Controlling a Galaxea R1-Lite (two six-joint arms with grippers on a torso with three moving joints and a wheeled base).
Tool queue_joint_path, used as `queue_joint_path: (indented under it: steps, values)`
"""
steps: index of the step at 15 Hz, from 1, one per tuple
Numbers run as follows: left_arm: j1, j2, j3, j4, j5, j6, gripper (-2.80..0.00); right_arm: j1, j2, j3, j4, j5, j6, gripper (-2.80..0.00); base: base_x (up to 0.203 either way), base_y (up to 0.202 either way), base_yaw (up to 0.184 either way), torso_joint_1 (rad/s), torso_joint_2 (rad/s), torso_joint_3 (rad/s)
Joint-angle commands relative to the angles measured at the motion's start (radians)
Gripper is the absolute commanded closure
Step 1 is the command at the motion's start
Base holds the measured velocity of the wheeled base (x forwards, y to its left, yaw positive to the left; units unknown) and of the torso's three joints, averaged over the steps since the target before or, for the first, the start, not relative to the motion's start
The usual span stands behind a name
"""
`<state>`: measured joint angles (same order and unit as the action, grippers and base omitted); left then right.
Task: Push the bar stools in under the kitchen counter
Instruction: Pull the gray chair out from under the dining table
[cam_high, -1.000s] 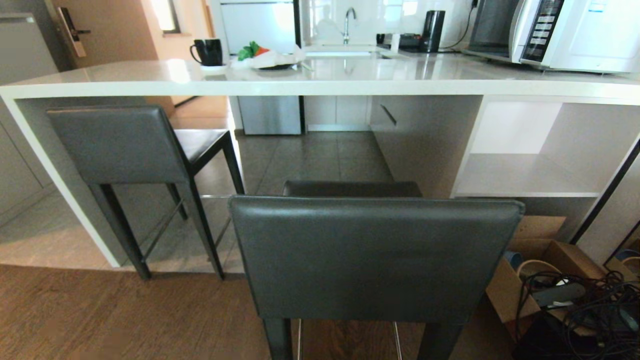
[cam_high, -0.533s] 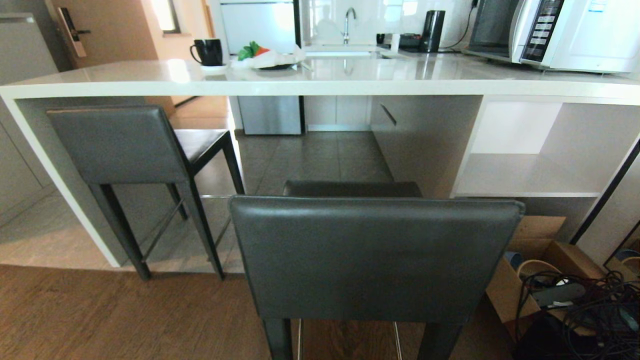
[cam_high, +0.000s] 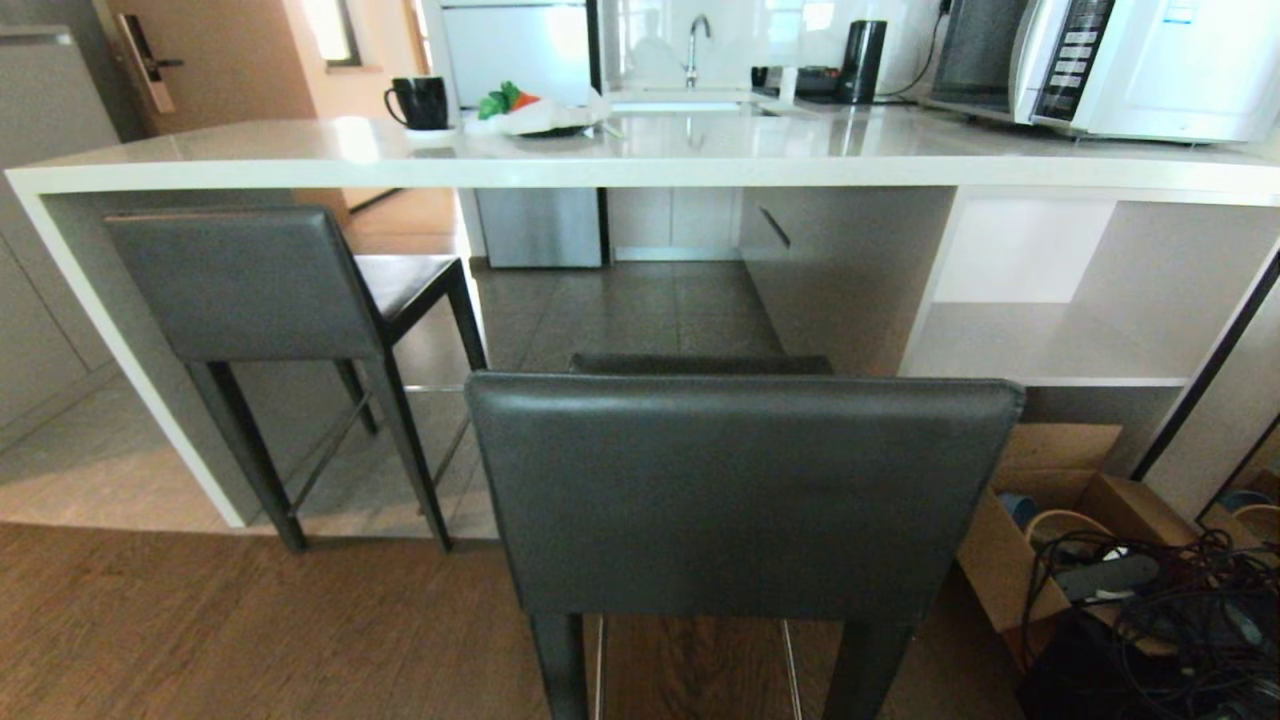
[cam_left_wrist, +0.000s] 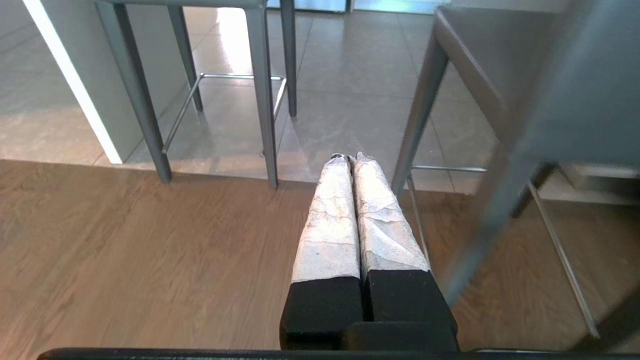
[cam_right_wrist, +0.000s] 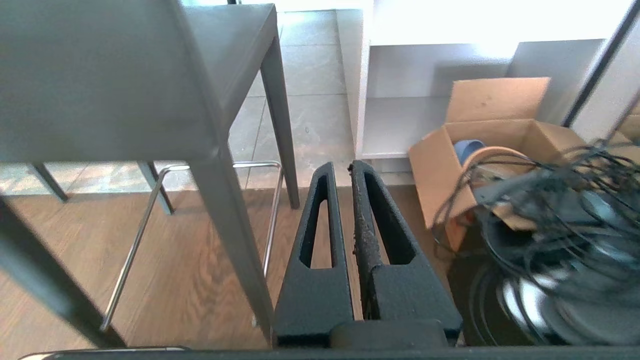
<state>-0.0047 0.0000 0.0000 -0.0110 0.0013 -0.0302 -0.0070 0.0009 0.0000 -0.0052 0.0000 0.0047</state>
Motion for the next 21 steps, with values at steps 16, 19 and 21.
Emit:
queue_joint_path:
  steps: [16, 19, 21]
  values:
    - [0.000, 0.002, 0.003, 0.000, 0.000, 0.000, 0.00, -0.001, 0.001, 0.000, -0.001, 0.000, 0.000, 0.00, -0.016, 0.031, -0.002, 0.000, 0.00, 0.001]
    - [-0.001, 0.002, 0.003, -0.001, 0.000, 0.000, 0.00, -0.001, 0.001, 0.000, 0.001, 0.000, 0.000, 0.00, 0.000, 0.198, -0.001, 0.004, 0.00, 0.003]
    - [0.000, 0.002, 0.003, 0.000, 0.000, 0.000, 0.00, 0.001, 0.001, 0.000, -0.001, 0.000, 0.000, 0.00, 0.000, 0.196, -0.002, 0.006, 0.00, 0.002]
